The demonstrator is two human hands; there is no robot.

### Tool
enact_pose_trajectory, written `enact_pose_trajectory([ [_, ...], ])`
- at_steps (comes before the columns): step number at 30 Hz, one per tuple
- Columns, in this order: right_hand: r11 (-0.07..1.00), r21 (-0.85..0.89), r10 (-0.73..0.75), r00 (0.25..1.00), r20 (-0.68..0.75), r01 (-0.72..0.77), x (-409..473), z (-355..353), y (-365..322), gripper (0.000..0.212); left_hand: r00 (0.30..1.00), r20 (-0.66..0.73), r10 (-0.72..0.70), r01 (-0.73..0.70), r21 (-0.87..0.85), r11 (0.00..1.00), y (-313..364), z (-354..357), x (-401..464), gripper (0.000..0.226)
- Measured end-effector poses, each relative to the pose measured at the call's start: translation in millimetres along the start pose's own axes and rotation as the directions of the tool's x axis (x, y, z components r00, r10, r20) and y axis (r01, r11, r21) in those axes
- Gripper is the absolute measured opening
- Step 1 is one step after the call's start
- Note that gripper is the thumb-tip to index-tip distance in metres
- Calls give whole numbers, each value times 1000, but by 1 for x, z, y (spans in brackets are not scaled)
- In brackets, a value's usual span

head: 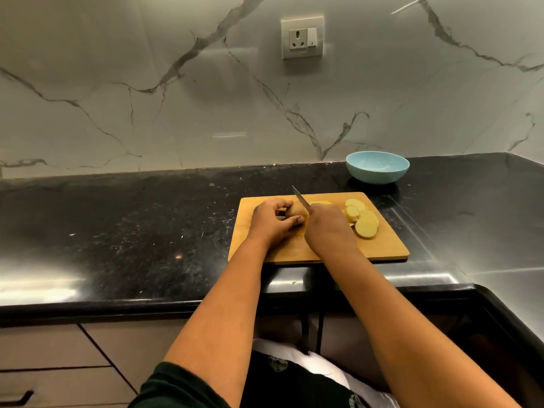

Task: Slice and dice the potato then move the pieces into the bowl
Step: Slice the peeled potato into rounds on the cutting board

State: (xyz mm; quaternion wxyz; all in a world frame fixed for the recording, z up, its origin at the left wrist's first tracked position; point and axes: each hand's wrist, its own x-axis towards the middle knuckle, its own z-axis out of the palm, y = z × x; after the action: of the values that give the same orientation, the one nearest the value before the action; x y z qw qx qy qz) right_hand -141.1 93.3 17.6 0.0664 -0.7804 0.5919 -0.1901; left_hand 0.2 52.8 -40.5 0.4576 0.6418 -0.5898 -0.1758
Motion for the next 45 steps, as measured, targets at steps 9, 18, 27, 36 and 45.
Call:
enact_pose_trajectory([
  [9, 992, -124, 44, 978, 206, -19, -7, -4, 8, 27, 1000, 15, 11, -11, -49, 999, -2, 0, -1, 53],
  [18, 985, -152, 126, 943, 307, -82, -7, -28, 39, 29, 999, 38, -31, 32, -32, 999, 0, -4, -2, 53],
  [27, 972, 218, 99, 995, -24, -91, -18, 6, 36, 28, 999, 29, -14, 13, 19, 1000, 8, -4, -9, 55],
  [36, 984, 141, 106, 993, 46, -111, -20, 20, 25, 18, 1000, -2, -5, 5, 19, 1000, 8, -3, -10, 53],
  [45, 984, 128, 119, 991, 55, -125, -21, 23, 18, 19, 1000, -11, -16, 16, 15, 1000, 8, -2, -9, 52],
])
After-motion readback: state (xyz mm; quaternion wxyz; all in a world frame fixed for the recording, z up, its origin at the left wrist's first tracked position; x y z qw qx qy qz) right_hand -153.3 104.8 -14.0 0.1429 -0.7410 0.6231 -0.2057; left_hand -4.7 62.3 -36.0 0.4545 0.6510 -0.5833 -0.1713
